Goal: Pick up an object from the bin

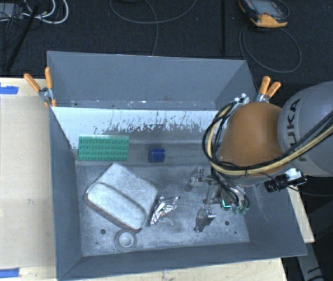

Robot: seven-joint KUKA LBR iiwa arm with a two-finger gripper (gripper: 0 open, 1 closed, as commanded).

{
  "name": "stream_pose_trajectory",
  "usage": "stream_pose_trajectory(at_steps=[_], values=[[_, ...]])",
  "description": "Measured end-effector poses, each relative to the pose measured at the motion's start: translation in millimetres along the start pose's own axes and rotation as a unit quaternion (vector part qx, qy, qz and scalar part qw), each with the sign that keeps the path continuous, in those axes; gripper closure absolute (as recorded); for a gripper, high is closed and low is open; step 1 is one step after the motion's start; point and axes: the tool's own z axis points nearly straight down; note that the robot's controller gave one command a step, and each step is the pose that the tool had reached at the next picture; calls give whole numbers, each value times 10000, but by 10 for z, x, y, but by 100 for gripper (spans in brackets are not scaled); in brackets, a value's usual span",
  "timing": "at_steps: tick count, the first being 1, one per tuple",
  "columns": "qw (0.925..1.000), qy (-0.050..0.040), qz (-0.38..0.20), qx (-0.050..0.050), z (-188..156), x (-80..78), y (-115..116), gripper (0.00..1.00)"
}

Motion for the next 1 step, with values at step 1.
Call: stream_pose_trajectory(at_steps=[1], values=[[9986,-56,-518,2,700,-356,270,0]])
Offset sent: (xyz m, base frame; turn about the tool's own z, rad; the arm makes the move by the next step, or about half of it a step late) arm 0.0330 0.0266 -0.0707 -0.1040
